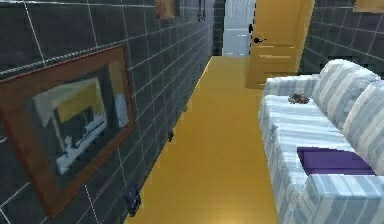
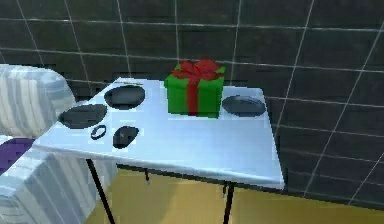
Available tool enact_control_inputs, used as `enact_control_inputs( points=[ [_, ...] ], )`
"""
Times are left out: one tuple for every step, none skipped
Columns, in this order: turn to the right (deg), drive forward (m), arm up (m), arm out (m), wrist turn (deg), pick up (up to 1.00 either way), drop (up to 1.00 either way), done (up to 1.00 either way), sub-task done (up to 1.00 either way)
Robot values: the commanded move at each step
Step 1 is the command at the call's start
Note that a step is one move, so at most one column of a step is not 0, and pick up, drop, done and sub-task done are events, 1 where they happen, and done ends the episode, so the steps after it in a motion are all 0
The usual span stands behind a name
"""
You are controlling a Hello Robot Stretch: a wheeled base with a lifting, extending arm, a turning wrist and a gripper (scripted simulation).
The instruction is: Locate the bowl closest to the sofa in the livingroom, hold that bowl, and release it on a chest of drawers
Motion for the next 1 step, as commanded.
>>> enact_control_inputs(
  points=[
    [-24.0,0.0,0.0,0.0,0.0,0.0,0.0,0.0,0.0]
  ],
)
